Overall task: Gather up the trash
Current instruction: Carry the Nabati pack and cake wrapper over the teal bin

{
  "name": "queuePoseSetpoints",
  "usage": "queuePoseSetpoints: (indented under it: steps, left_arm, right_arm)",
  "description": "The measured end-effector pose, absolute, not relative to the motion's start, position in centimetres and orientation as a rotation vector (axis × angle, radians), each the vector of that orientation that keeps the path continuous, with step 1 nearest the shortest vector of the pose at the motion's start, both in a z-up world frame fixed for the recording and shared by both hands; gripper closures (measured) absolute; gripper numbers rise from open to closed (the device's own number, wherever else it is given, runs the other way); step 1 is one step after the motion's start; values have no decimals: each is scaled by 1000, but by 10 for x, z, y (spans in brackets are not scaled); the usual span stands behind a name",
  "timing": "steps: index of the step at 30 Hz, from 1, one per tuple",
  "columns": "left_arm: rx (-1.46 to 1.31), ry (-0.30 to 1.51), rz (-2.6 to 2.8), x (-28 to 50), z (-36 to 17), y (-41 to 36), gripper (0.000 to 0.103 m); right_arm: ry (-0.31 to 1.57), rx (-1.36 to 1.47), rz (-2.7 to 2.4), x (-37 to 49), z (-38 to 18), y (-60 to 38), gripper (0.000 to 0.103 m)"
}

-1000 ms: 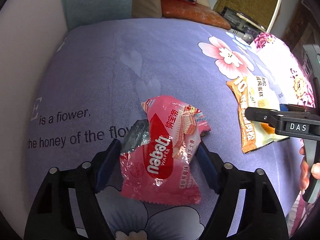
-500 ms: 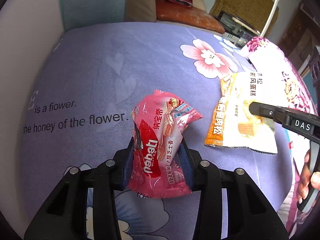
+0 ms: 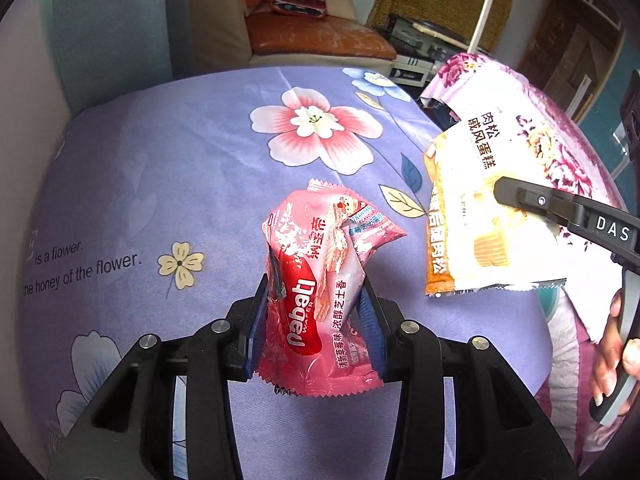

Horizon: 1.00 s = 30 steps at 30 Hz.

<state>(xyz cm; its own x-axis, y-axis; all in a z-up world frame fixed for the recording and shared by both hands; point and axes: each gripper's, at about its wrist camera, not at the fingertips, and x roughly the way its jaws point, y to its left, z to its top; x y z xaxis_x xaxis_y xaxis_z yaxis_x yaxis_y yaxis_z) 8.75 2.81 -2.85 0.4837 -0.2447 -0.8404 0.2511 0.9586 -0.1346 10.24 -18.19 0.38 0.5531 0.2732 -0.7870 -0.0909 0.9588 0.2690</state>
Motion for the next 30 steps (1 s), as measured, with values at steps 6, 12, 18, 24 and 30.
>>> queuePoseSetpoints:
  steps: [6, 12, 18, 24, 30]
  left_arm:
    - [22, 1036, -322, 88, -28, 1, 61]
    - [41, 1053, -327, 91, -28, -16, 61]
    - [87, 1042, -371, 90, -18, -55, 61]
    - [136, 1056, -451, 89, -19, -118, 61]
    - [199, 1080, -519, 84, -26, -181, 61]
  right_arm:
    - [964, 254, 220, 94, -1, -202, 97]
    - [913, 304, 180, 87, 10, -235, 97]
    - [870, 359, 114, 74, 15, -284, 97]
    - [838, 401, 22, 53, 13, -340, 97]
    - [834, 437, -40, 34, -1, -386, 97]
